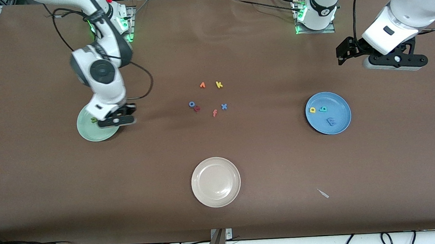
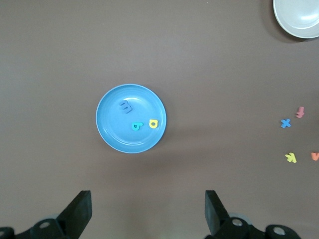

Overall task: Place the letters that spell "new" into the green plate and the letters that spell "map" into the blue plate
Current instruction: 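Carry the orange e with the right gripper and release it onto the green plate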

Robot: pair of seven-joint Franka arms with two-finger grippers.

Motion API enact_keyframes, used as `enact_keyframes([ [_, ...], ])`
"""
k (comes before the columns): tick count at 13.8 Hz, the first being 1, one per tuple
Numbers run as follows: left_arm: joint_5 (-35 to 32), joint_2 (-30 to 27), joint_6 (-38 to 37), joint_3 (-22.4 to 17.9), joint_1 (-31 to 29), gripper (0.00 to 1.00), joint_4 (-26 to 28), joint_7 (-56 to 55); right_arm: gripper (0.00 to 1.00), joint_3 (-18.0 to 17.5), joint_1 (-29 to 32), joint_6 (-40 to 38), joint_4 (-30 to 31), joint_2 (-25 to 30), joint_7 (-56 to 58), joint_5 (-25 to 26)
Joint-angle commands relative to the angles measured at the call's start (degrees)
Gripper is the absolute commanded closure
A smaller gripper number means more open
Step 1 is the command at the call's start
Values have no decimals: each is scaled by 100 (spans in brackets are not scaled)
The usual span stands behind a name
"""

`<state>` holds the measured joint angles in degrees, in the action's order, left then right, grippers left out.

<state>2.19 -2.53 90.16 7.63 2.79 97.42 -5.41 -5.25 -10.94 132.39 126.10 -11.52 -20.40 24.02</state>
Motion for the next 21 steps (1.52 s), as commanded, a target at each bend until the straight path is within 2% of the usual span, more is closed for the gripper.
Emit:
enact_keyframes([
  [1,247,-344,72,-7,-243,0,339,226,90,505,-4,277,704,457,720,-28],
  [2,230,-318,11,28,-252,0,296,216,89,559,13,557,923,493,722,-37],
  [3,221,-266,-16,28,-261,0,269,216,78,656,13,813,1099,493,722,-37],
  [4,221,-274,-25,37,-261,0,269,207,58,700,13,954,1179,493,722,-37],
  [6,221,-274,-34,116,-252,0,260,199,55,727,13,965,1189,493,678,-185],
  [8,221,-274,-34,151,-252,0,242,190,55,718,13,938,1171,528,721,-651],
  [12,221,-274,-34,151,-243,0,242,199,49,665,13,667,962,704,713,-723],
  [13,221,-274,-34,160,-243,0,242,190,48,561,13,440,769,748,713,-793],
  [15,221,-274,-34,160,-235,0,242,190,46,420,5,-122,225,774,739,-1362],
  [16,221,-274,-34,160,-235,0,242,190,42,410,5,-491,-117,775,774,-1486],
  [18,221,-274,-34,160,-235,0,242,199,41,279,13,-1483,-916,809,1010,-1593],
  [21,221,-274,-34,160,-235,0,242,190,40,279,311,-2767,-1989,827,1800,-2216],
])
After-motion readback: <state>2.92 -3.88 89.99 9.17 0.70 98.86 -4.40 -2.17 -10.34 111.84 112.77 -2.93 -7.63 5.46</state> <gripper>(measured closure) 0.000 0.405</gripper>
